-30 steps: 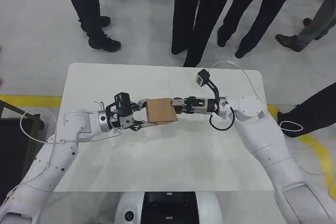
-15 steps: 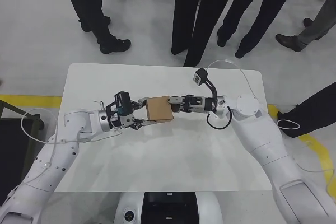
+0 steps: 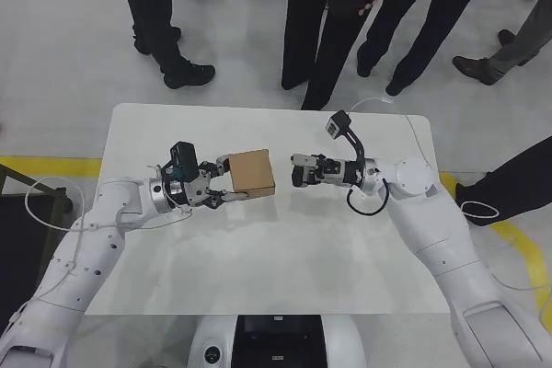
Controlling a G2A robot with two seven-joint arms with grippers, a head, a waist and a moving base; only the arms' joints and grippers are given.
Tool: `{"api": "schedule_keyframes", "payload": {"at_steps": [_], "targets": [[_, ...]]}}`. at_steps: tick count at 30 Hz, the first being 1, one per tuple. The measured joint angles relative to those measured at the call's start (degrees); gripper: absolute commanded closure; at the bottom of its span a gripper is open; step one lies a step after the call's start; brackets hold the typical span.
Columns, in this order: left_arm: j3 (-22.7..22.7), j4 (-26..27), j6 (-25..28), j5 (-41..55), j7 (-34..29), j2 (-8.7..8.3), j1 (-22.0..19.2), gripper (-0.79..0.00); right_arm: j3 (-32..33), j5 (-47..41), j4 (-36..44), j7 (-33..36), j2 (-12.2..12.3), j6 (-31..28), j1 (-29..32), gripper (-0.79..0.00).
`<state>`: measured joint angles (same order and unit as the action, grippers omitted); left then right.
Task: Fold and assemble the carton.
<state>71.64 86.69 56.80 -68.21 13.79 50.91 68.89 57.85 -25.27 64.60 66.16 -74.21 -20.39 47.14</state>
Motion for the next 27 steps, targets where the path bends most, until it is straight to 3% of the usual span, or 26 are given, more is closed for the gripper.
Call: {"api": "schedule_keyframes", "payload": {"at_steps": [9,17,27], "targets": [[-3.52,-5.46,-2.62,-0.17,-6.74,0.97,-2.68,-0.443,3.54,5.28,3.38,-0.57,1.34,-12.37,2.22,-0.785],[-9.60,-11.11,-5.19,-1.06,-9.59,2.89,-7.12,-0.456,6.75,10.00,6.91,-1.65,2.74,-18.29,4.96,-0.785],[-15.29,-18.50,-6.59,-3.03,-7.34,5.22,-11.72,-0.723,9.02,12.99,9.41,-3.61,4.03,-18.98,7.82,-0.785]]}}
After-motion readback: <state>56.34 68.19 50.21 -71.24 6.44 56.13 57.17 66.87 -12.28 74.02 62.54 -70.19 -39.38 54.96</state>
